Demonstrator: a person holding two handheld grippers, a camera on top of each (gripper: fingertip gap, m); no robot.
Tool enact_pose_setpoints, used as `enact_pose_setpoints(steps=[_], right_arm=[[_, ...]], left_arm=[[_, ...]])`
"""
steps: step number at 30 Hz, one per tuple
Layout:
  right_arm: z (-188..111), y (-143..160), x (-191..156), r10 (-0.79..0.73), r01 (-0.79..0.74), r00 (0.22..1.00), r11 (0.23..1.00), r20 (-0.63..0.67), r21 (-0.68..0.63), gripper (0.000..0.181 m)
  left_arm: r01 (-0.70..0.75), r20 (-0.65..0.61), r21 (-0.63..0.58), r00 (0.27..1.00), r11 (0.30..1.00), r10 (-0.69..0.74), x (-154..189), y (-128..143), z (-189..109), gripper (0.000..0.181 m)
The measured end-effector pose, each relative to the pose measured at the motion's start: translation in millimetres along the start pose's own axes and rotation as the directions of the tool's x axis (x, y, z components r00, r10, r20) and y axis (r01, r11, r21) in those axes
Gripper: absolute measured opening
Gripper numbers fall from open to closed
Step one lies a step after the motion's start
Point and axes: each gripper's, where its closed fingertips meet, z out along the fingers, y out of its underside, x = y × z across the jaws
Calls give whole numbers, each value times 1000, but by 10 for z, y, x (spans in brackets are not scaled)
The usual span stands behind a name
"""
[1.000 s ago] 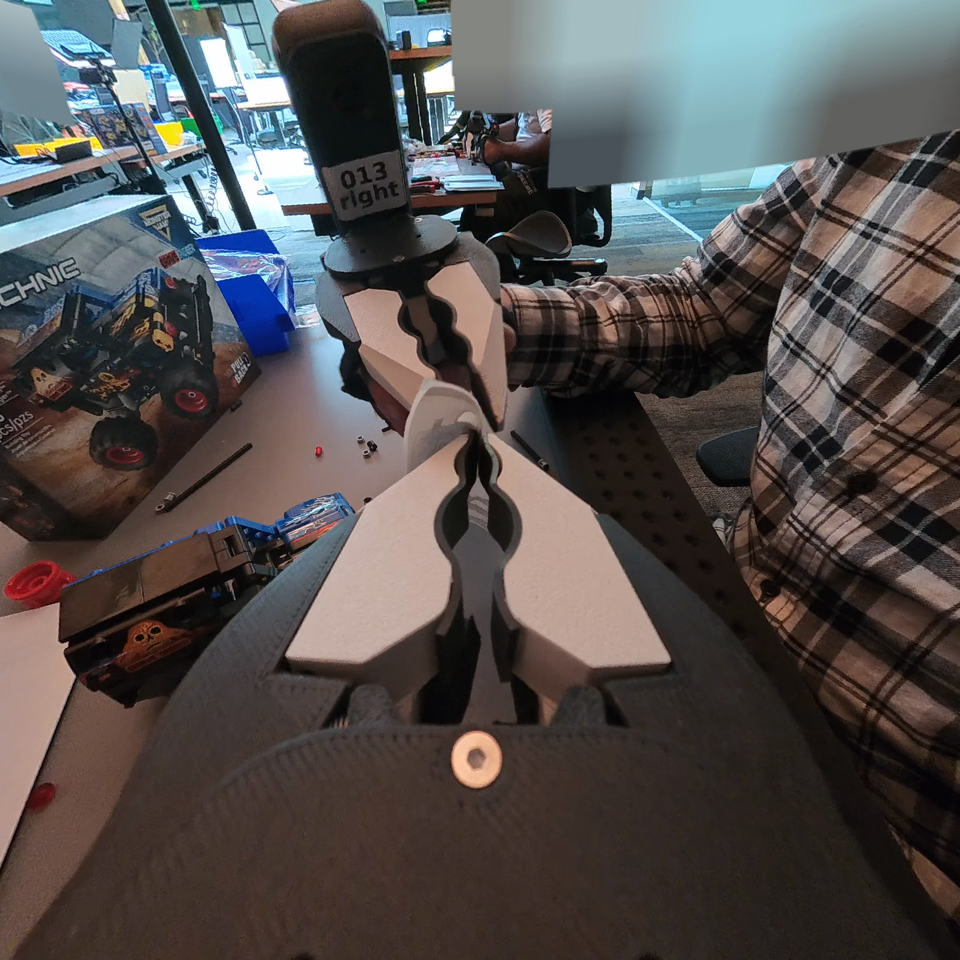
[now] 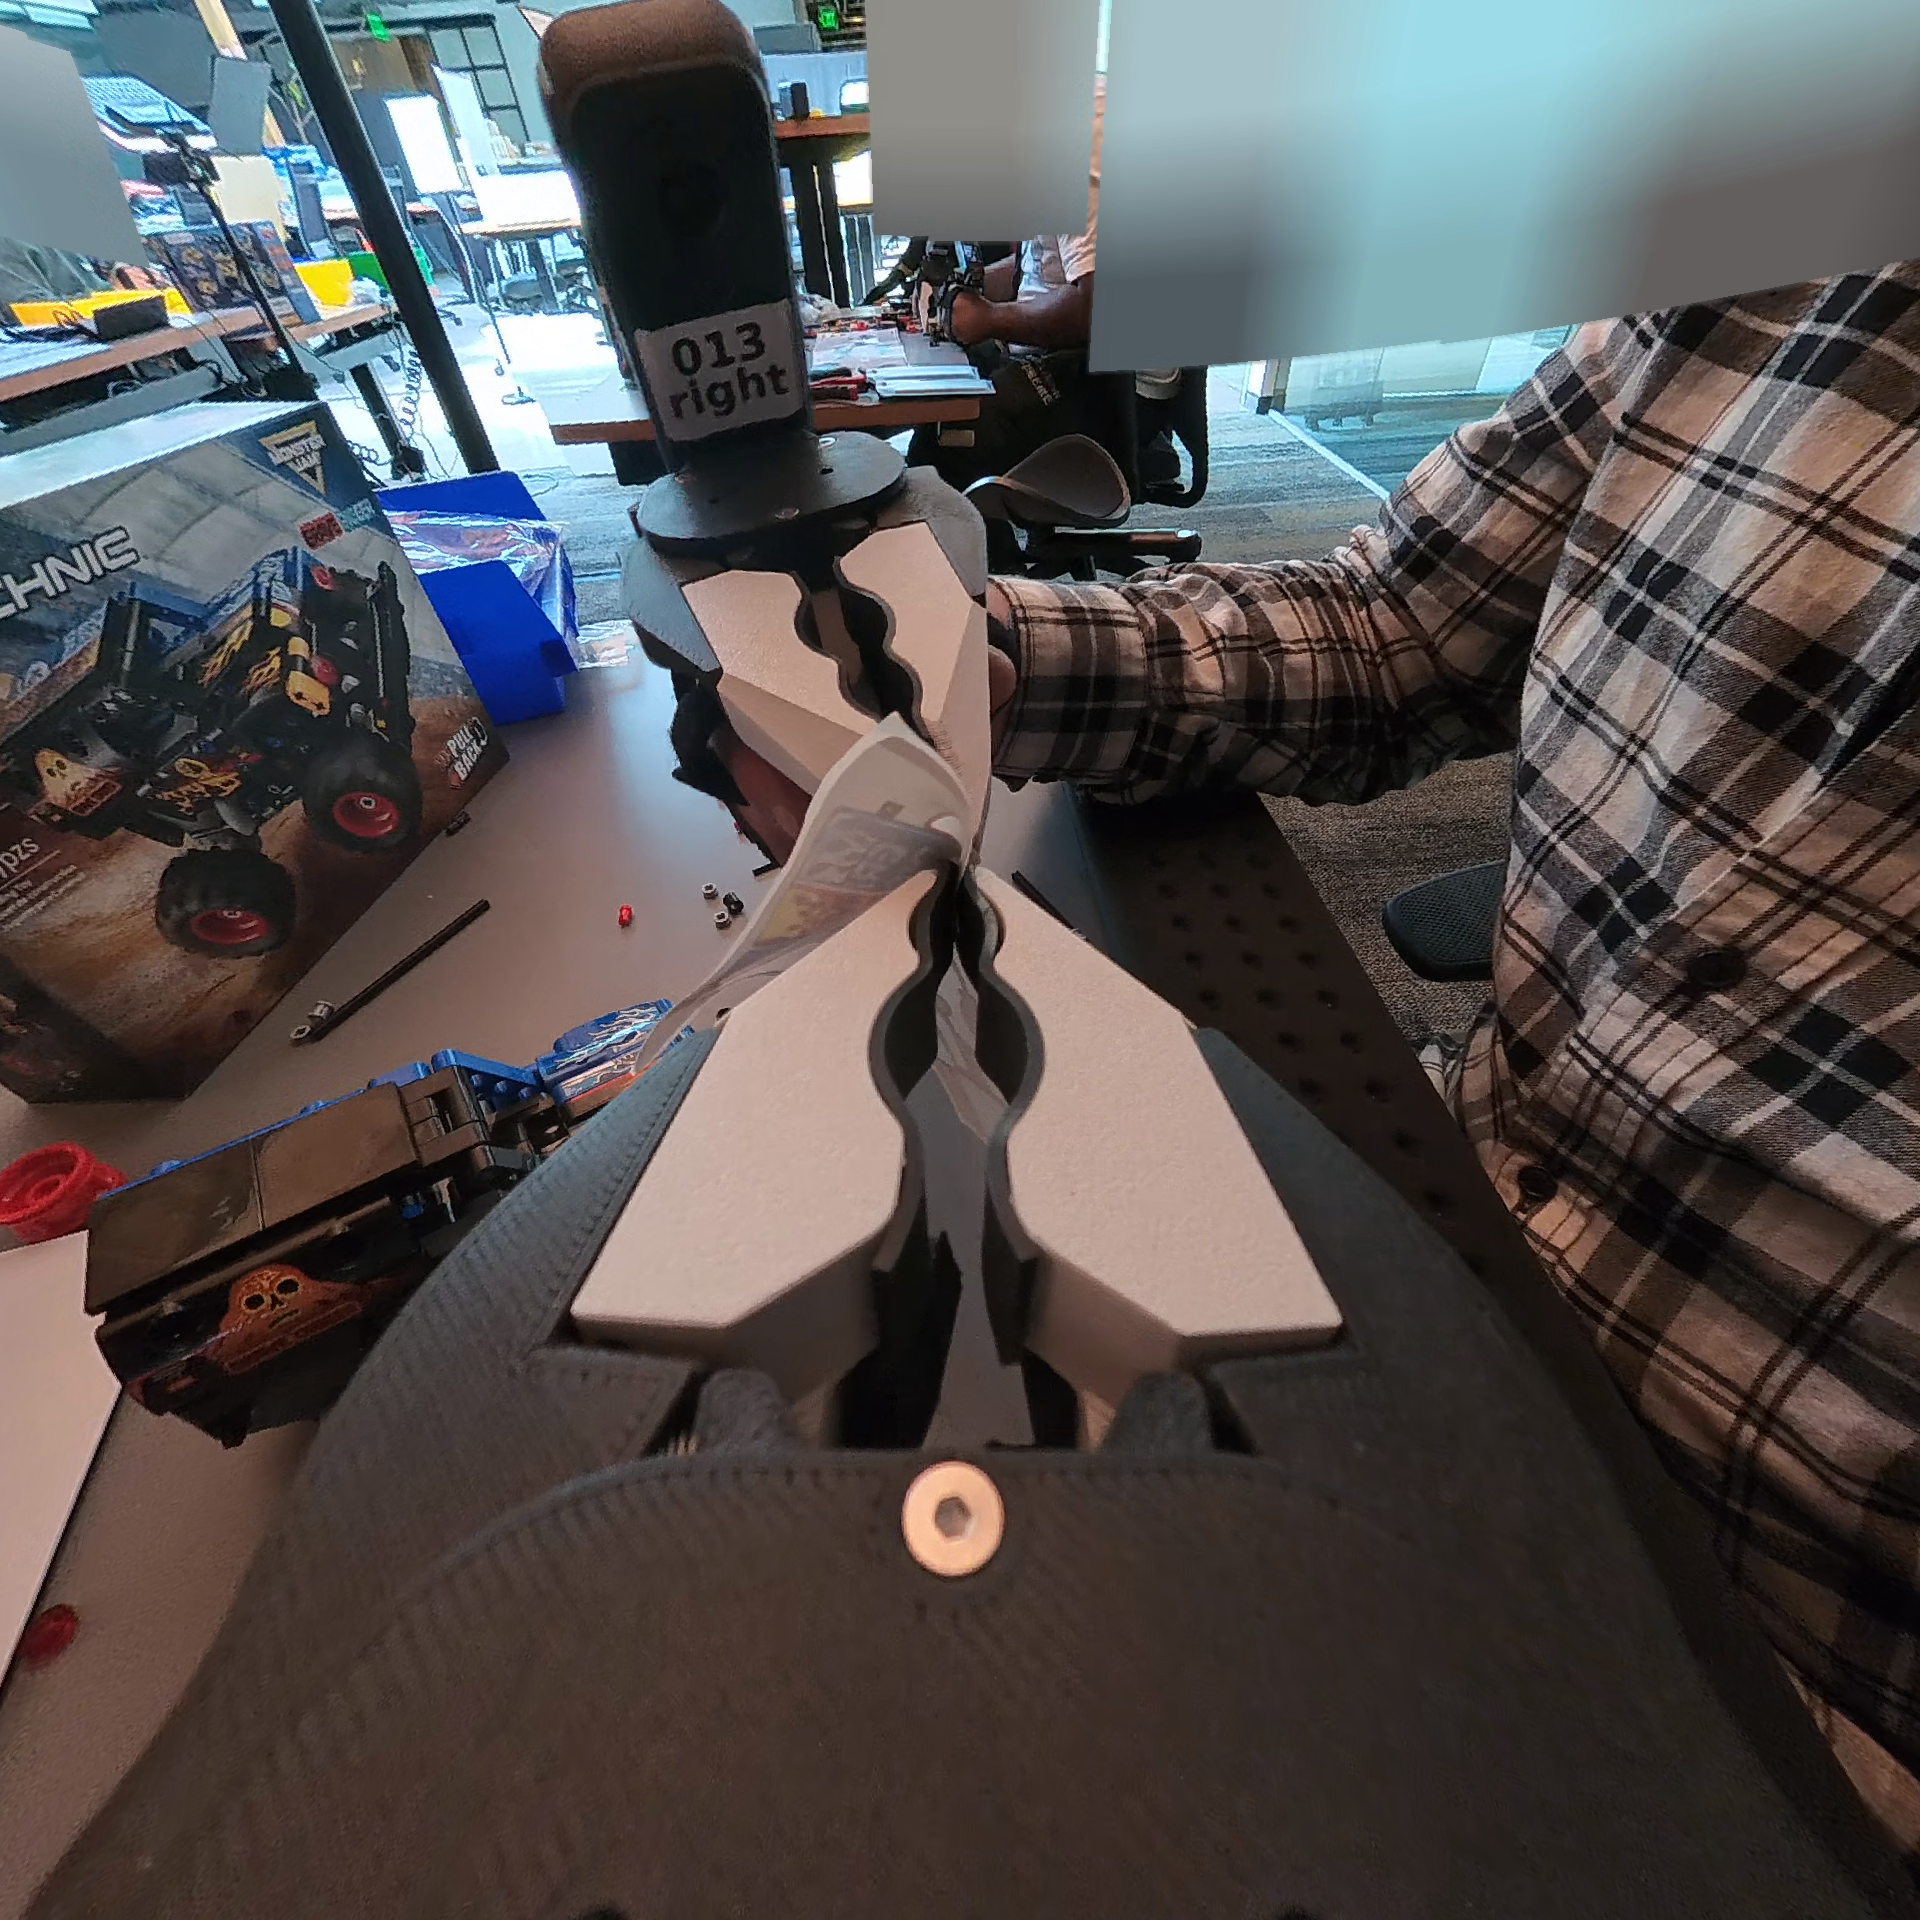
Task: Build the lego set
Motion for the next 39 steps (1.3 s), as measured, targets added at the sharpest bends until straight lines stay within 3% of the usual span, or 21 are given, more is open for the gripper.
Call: enact_pose_setpoints(steps=[17, 23, 39], right_arm=[[-48, -20, 43, -15, 15, 999, 1000, -38, 8, 0], [-19, 8, 32, -39, 37, 998, 999, -48, -27, 7], [-54, -16, 25, -37, 37, 999, 999, -36, -2, 0]], left_arm=[[9, 8, 13, 1000, 1000, -9, -26, -16, 3, 0], [8, 9, 10, 1000, 1000, -8, -28, -8, 2, 0], [-2, 11, 8, 1000, 1000, 1, -28, -11, -1, 0]])
